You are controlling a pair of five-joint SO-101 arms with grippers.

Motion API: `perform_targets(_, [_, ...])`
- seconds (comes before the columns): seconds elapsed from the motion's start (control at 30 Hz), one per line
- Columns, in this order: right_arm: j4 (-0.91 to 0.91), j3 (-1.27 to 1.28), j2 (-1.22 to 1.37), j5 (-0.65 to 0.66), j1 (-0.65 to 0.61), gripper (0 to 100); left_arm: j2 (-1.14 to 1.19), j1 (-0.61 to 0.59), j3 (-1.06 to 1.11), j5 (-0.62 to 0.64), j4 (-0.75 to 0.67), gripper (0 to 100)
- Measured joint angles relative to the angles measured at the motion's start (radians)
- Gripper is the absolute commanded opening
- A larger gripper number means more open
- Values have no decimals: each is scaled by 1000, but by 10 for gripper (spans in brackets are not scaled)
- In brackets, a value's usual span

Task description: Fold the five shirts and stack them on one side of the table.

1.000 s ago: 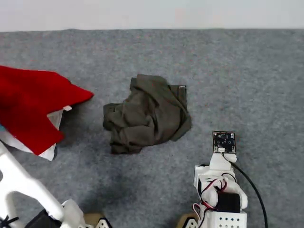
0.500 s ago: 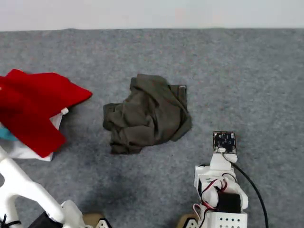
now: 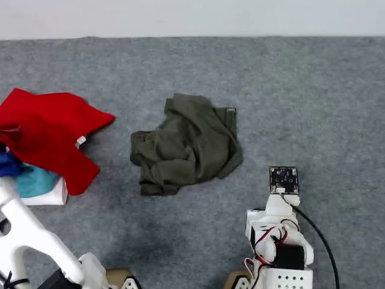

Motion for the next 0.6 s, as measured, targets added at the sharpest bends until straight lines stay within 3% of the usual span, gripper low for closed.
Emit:
perform_targets(0.13, [0,0,0,0,0,9,-2,41,-78,18,192,264])
perform_targets(0.37, [0,0,0,0,0,9,-3,137,-238,23,675,255])
perform_targets(0.6, [0,0,0,0,0,9,-6,160,-353,160,1005,100])
